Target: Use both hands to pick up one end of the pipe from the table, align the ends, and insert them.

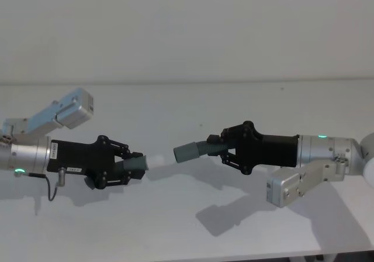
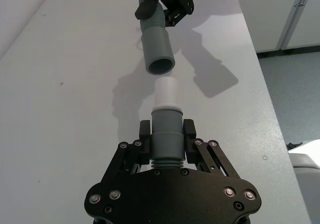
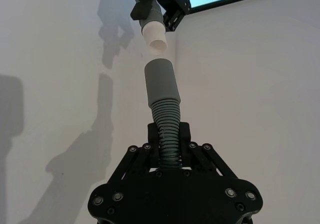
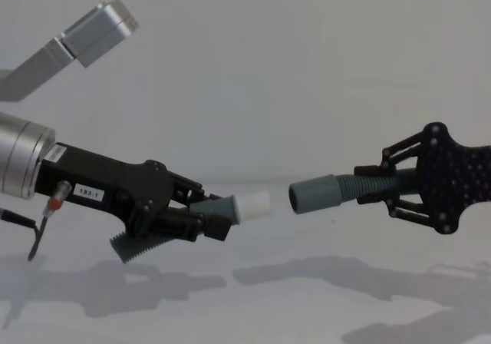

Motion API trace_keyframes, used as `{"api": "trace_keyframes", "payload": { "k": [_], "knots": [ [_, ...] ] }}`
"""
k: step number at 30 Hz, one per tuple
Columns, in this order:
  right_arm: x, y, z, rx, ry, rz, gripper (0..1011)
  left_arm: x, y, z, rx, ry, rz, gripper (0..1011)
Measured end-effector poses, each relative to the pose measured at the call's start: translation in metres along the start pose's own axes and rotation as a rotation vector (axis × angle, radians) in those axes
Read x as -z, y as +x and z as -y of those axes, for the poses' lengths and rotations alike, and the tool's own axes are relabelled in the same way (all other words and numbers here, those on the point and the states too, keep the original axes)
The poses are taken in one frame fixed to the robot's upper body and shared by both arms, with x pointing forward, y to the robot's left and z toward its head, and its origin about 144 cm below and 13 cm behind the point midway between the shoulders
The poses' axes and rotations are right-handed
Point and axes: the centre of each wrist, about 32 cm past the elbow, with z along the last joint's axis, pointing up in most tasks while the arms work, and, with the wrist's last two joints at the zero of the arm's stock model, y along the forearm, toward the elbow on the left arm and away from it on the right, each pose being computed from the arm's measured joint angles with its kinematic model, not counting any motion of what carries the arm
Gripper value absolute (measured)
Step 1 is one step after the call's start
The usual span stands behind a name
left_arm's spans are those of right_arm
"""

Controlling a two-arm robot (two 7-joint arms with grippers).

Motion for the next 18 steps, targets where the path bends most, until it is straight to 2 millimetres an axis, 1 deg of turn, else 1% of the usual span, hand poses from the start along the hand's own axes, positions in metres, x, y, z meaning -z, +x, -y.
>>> {"api": "trace_keyframes", "payload": {
  "k": [18],
  "knots": [
    [-0.0001,-0.002,-0.0018,0.005,-0.01,-0.014,204,0.0013,0.0011,0.0051,-0.001,-0.014,-0.001,354]
  ]
}}
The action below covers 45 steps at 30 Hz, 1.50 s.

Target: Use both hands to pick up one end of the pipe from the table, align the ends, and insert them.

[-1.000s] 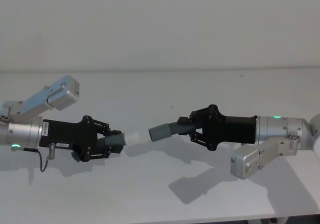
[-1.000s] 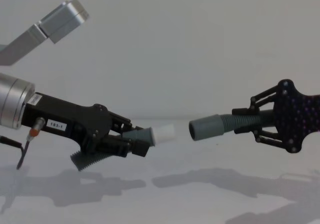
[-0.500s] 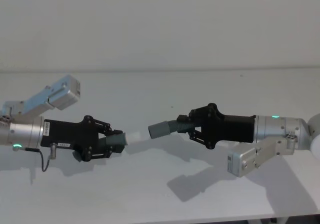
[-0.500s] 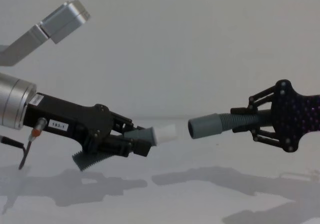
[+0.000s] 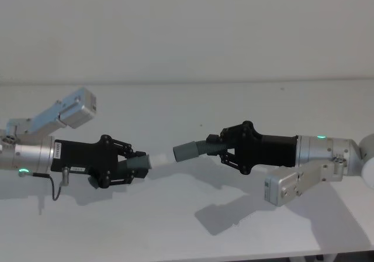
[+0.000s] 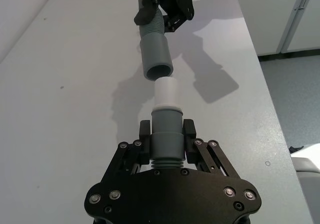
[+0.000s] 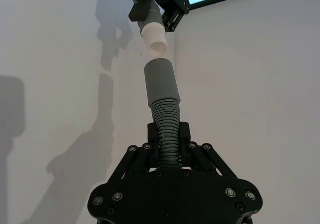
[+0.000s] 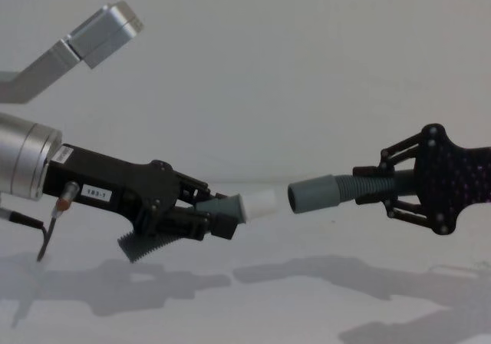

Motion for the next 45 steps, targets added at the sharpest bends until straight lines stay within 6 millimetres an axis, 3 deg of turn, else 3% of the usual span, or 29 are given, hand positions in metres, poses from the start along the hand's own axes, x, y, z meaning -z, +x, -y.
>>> {"api": "trace_keyframes", "payload": {
  "k": [45],
  "knots": [
    [0.001,-0.004,0.005,0.004,-0.006,-0.015,204,-0.003,0.006,0.014,0.013,-0.022,0.006,354]
  ]
}}
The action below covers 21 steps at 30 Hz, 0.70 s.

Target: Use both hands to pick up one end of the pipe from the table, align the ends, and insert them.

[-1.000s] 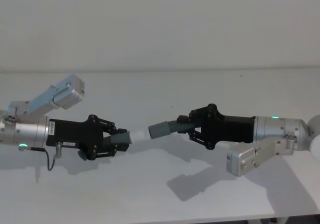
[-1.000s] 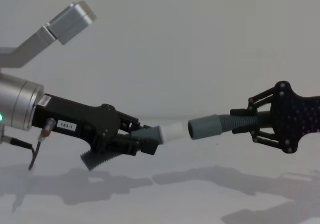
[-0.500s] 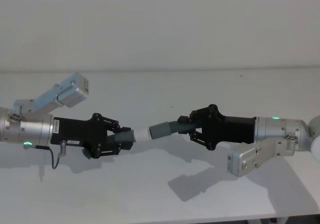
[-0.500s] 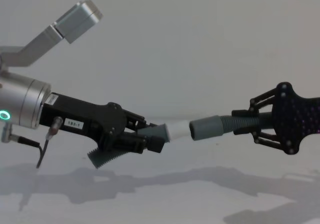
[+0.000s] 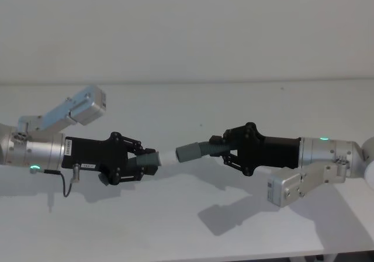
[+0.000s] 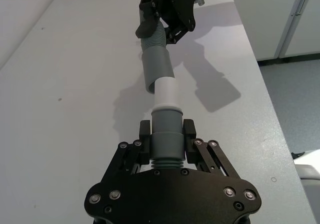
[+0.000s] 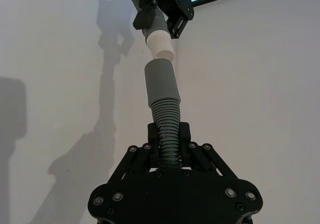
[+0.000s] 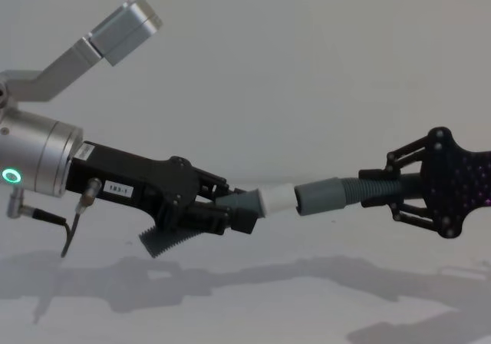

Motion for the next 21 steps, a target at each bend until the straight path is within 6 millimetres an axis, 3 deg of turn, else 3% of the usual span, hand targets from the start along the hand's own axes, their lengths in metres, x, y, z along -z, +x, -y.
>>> {"api": "trace_keyframes", "payload": {
  "k": [21],
  "knots": [
    [0.0013,-0.0013,0.0024,0.001,-0.009,0.001,204,-0.0012,0.0008,0.0018,0.006,-0.001,-0.002,354]
  ]
}}
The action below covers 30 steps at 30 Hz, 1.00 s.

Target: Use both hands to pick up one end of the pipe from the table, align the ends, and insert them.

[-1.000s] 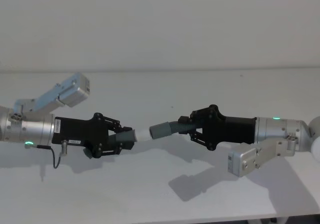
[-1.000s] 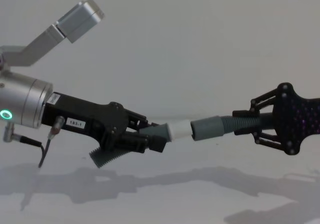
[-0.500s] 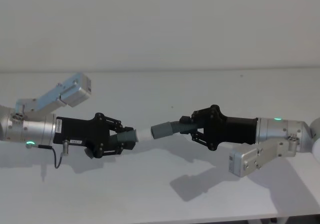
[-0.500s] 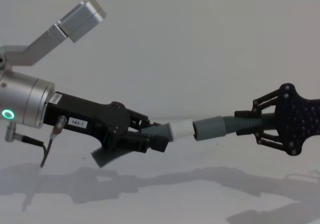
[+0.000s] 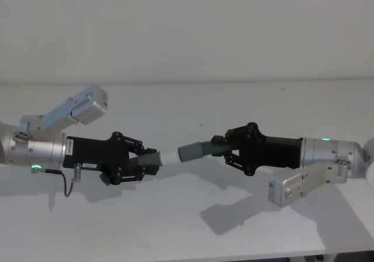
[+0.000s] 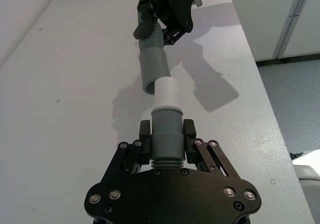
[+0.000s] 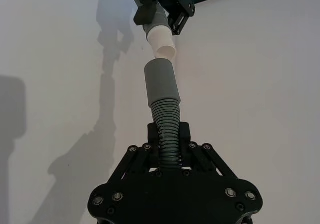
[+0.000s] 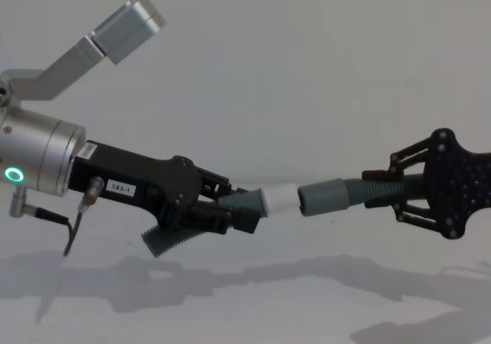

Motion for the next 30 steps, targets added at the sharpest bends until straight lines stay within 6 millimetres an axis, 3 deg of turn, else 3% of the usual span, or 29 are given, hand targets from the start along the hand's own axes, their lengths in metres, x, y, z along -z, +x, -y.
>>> {"api": "trace_keyframes", "payload": {
  "k": [30],
  "knots": [
    [0.0006,-0.0001,0.0009,0.0,-0.005,0.0,203,0.0049,-0.0039,0.0004,-0.012,-0.01,-0.018,355]
  ]
}}
